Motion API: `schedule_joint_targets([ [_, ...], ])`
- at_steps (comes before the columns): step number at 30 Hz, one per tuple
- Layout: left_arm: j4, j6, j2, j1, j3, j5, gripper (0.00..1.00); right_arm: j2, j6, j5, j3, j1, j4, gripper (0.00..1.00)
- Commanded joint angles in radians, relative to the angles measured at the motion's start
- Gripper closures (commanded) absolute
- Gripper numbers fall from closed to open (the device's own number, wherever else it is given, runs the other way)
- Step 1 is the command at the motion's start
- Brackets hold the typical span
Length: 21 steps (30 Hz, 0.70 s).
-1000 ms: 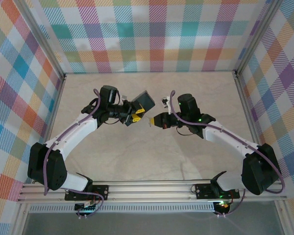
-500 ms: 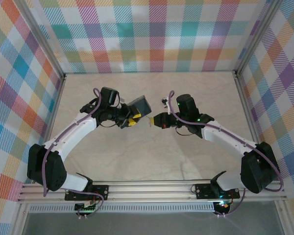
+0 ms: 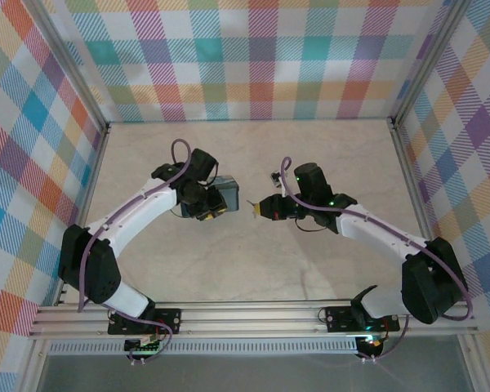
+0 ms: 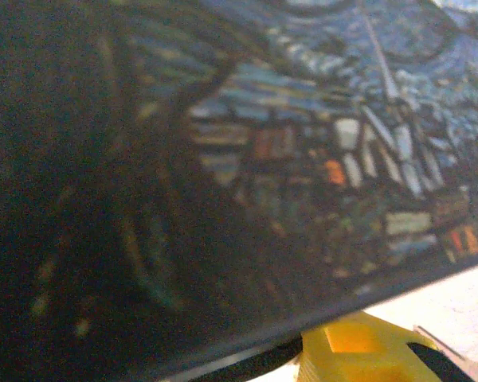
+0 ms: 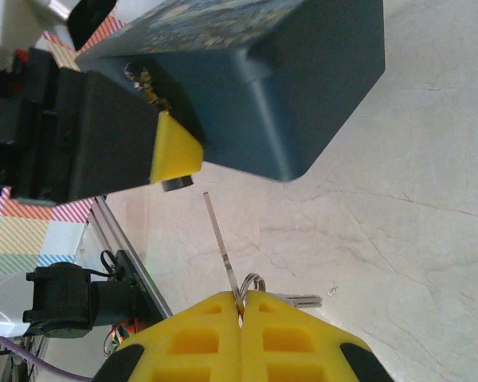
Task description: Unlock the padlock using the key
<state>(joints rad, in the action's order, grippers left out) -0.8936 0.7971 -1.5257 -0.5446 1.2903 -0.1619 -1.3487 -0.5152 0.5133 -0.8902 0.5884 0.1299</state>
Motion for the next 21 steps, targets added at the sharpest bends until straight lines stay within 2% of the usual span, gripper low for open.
schedule_joint_targets([
  [1,-0.121,0.068,0.044,-0.017,0.026,0.027,0.80,0.041,0.006,-0.004,-0.014,-0.010,0.053,1.00],
  [4,-0.141,0.188,0.069,-0.040,0.000,-0.060,0.80,0.043,0.011,0.002,-0.043,-0.016,0.107,1.00],
  [12,-0.227,0.409,0.086,-0.075,0.035,-0.156,0.82,0.069,0.030,0.029,-0.098,-0.063,0.221,1.00],
  [21,-0.233,0.419,-0.024,-0.068,0.116,-0.251,0.76,0.086,0.037,0.057,-0.094,-0.072,0.238,1.00],
])
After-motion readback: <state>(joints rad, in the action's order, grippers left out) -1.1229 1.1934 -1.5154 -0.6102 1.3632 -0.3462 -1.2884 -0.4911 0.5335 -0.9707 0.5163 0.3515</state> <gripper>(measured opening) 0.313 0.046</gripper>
